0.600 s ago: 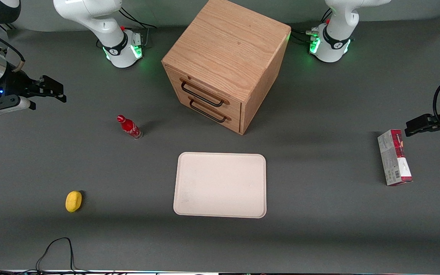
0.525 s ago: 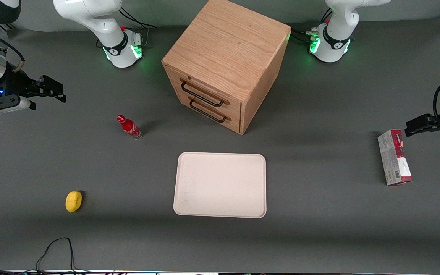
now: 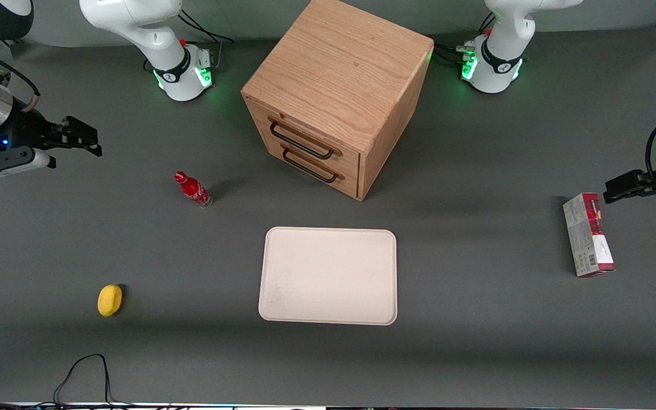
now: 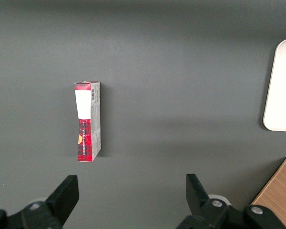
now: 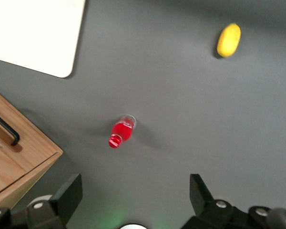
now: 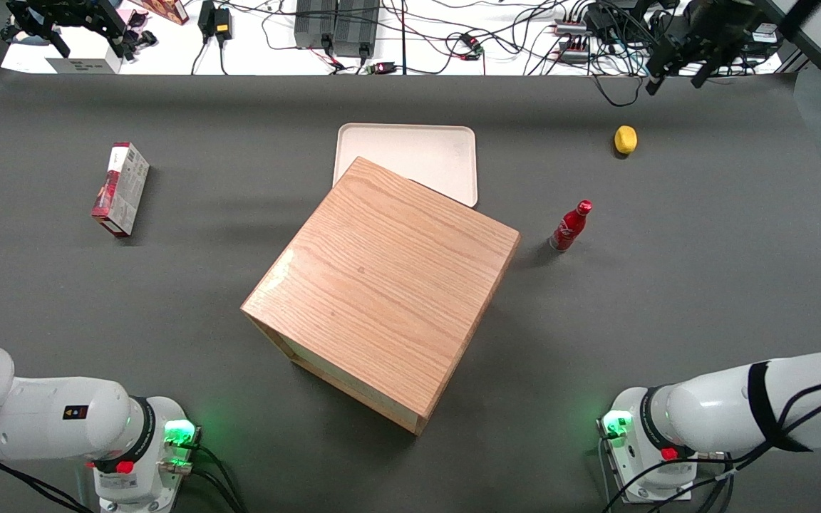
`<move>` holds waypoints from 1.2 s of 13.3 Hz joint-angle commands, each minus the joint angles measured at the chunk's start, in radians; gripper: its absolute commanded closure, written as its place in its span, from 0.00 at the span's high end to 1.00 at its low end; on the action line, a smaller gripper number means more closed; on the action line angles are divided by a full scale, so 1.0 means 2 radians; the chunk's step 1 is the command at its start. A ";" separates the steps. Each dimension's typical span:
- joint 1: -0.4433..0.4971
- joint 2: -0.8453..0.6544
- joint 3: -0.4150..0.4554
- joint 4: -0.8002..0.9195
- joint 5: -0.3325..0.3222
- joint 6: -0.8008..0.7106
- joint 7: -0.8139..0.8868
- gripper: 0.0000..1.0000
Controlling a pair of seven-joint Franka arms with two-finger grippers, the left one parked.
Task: Open upper drawer
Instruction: 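Move the right gripper from rest toward the cabinet's upper drawer handle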
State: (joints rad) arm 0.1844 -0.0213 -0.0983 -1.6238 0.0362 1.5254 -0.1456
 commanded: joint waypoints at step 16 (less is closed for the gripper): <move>0.190 0.190 0.006 0.122 0.077 0.010 -0.096 1.00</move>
State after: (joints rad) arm 0.5399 0.3202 -0.0766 -1.4204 0.1719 1.5644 -0.2826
